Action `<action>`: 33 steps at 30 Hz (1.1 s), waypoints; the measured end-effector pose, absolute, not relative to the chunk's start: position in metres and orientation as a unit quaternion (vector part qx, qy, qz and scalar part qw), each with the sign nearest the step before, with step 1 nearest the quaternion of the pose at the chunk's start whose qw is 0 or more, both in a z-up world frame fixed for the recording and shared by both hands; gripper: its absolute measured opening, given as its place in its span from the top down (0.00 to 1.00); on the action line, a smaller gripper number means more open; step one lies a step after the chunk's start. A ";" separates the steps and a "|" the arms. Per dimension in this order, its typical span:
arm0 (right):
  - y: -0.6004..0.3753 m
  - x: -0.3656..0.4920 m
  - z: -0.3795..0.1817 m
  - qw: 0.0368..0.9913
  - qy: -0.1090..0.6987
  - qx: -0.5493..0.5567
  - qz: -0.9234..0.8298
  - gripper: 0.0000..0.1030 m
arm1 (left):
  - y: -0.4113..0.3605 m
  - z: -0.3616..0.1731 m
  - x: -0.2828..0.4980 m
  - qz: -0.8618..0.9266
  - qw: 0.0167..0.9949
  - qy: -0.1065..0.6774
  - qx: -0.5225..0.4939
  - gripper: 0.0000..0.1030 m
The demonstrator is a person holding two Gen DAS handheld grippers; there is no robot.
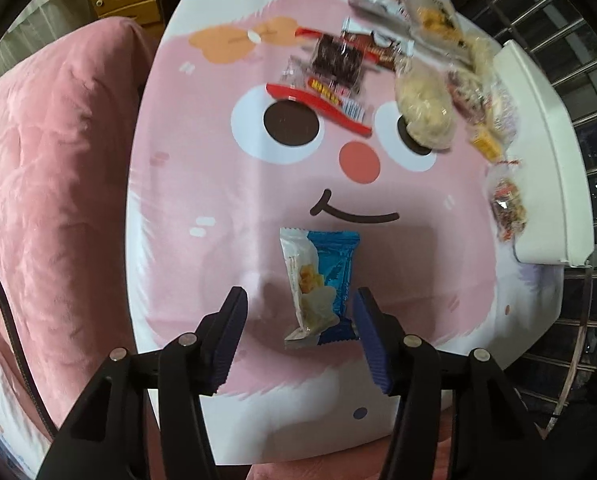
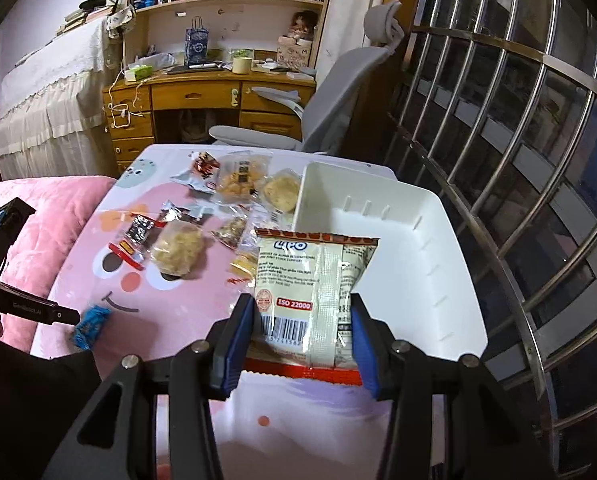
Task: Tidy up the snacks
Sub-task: 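Carry the LIPO packet and blue snack over the white tray with both grippers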
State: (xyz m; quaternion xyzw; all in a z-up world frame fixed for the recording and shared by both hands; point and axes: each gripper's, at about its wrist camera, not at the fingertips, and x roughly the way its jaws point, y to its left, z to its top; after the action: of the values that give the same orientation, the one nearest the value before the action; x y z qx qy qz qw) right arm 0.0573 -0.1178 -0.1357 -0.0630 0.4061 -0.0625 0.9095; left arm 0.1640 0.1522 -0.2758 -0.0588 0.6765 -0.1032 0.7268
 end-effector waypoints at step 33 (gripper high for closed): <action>-0.221 0.069 -0.151 0.898 0.426 -0.111 0.021 0.54 | 0.065 -0.246 0.134 -0.038 0.780 0.611 -0.131 0.77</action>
State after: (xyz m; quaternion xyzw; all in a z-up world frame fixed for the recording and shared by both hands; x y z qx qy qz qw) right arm 0.0695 -0.2213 -0.1505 -0.1106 0.4257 0.0210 0.8978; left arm 0.1335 0.0651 -0.2460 -0.1314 0.6111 -0.0381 0.7797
